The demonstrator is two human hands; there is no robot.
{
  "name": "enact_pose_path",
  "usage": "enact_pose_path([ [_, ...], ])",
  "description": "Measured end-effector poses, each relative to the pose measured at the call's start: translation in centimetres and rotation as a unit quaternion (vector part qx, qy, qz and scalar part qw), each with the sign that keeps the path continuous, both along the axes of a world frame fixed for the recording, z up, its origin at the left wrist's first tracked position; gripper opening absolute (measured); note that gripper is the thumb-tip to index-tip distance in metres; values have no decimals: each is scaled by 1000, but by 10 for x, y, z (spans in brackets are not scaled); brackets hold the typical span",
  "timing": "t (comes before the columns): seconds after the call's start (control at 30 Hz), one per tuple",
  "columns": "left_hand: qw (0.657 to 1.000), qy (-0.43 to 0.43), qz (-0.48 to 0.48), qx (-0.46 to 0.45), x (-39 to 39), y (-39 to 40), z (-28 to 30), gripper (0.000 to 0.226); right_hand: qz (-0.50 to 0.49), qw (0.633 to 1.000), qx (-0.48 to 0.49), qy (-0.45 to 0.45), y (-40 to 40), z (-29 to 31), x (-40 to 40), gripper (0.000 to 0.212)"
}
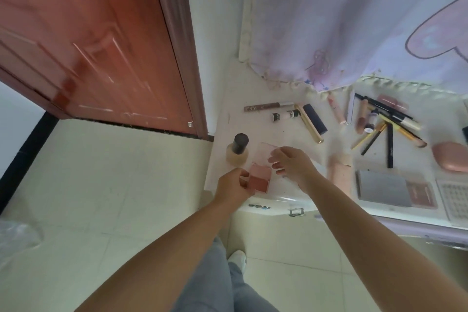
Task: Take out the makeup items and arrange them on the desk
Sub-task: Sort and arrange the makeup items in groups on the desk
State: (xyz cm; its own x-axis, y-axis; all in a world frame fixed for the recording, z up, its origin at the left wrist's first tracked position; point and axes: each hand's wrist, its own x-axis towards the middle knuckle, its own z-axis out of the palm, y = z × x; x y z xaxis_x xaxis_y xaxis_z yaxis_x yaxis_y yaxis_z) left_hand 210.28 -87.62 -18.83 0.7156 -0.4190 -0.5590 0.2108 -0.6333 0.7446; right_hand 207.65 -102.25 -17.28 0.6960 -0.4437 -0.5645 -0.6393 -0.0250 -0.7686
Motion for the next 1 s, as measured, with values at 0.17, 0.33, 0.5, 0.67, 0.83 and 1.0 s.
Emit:
enact_pose_path([
  [0.17, 998, -59, -27, 27, 4, -7, -6, 23, 16, 999, -27, 15, -4, -8, 10, 17],
  [0.33, 990, -80, -78, 84, 9, -7, -7, 24, 54, 996, -53, 50, -7, -6, 8, 26],
  [0.5, 983, -110, -103, 104, 10, -4, -8, 27, 135, 940, -313, 17, -26, -1, -27, 37],
  [0.67, 972, -152, -131, 119, 2, 4, -9, 31, 307, 838, -424, 153, -43, -20, -67, 72],
  [0.83, 965, -178, -152, 119, -3, 14, 0, 29, 233, 856, -455, 68, -40, -35, -62, 48],
  [1.0, 960, -184, -205, 55, -6, 14, 19, 24, 209, 890, -405, -10, -34, -22, -70, 42],
])
